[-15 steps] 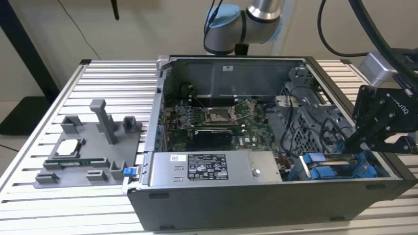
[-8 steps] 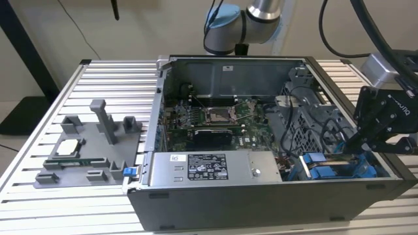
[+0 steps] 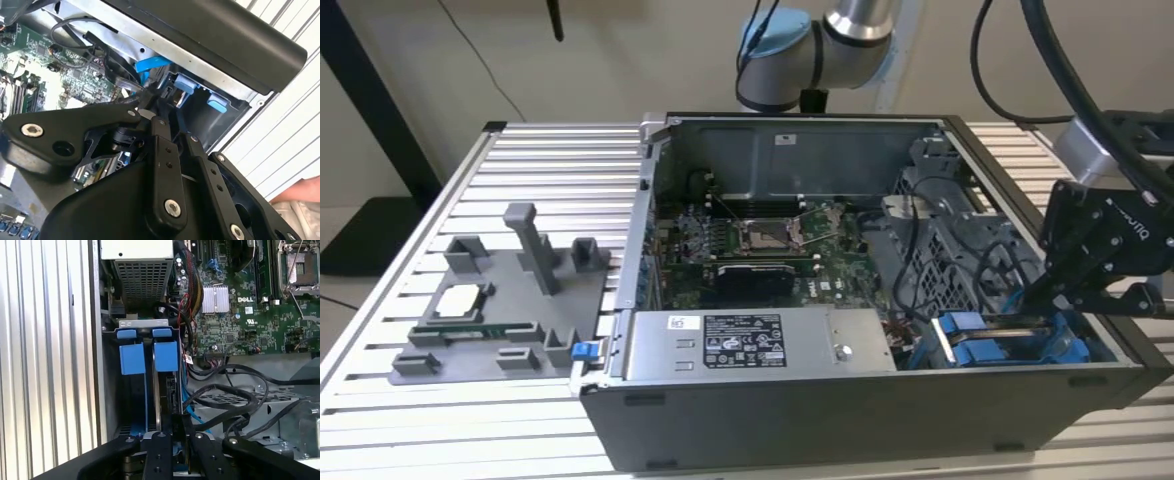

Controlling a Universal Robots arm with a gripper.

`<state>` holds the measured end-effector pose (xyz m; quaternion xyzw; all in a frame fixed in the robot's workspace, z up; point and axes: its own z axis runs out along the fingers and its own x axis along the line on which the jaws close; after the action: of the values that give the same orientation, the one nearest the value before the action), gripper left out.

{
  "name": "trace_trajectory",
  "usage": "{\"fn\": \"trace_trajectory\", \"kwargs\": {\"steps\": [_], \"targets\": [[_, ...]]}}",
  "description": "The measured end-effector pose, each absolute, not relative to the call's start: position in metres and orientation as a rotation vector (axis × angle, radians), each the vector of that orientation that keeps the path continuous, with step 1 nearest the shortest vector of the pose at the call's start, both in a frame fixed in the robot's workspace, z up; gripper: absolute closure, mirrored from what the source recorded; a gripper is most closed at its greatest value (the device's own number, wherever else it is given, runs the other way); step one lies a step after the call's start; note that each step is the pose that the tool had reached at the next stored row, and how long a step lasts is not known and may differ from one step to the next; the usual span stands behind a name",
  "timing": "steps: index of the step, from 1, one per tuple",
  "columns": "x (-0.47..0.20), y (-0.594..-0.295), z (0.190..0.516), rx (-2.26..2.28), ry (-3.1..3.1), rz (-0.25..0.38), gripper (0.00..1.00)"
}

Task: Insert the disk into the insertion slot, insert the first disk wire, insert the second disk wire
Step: 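Insert the first disk wire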

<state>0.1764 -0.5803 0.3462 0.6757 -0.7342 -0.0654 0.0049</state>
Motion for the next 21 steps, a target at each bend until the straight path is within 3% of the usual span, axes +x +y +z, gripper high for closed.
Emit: {"fn": "trace_trajectory", "kwargs": {"steps": [21], "targets": [[0.1779, -0.5767, 0.3420, 2.202, -2.208, -0.206, 1.00]]}}
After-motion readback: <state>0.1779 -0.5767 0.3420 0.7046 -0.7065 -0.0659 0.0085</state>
